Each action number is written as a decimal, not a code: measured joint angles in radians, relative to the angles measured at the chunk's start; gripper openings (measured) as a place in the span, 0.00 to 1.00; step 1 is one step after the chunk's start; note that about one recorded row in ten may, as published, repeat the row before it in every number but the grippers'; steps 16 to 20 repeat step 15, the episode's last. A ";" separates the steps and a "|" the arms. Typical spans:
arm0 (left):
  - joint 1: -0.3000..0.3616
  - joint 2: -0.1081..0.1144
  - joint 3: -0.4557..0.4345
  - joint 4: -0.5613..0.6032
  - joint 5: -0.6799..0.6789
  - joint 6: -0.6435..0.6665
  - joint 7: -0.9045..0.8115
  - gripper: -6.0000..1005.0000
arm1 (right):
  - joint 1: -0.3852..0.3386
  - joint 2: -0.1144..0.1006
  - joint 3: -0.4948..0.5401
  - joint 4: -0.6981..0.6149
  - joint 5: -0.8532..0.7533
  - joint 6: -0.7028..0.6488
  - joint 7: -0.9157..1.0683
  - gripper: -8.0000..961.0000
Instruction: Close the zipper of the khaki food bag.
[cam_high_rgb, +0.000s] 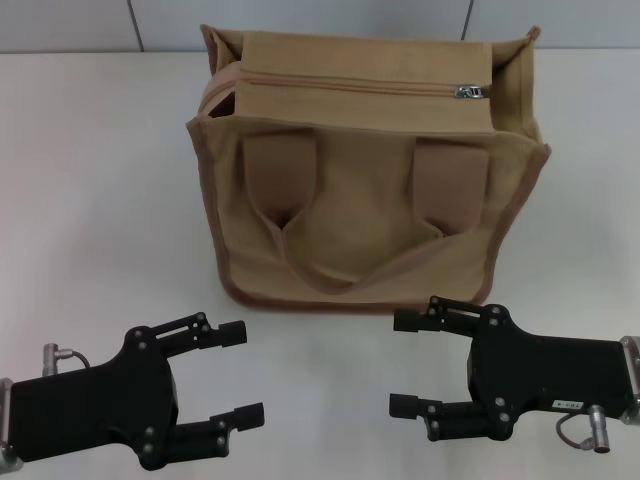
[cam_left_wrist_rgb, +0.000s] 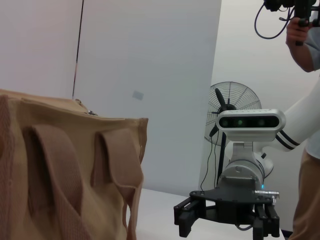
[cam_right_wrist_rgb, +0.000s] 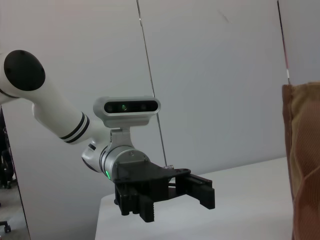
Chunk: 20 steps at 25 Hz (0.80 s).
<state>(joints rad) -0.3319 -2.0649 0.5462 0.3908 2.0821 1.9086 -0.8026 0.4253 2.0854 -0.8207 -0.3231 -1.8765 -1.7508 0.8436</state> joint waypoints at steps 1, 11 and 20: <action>0.000 -0.001 0.001 0.000 0.000 -0.001 0.000 0.77 | 0.000 0.000 0.000 0.003 0.000 0.000 -0.003 0.86; 0.007 -0.002 0.005 -0.008 0.000 -0.013 0.001 0.77 | -0.001 0.001 0.010 0.028 0.004 0.002 -0.005 0.86; 0.009 -0.003 0.005 -0.011 -0.001 -0.014 0.007 0.77 | -0.002 0.002 0.011 0.037 0.005 0.003 -0.005 0.86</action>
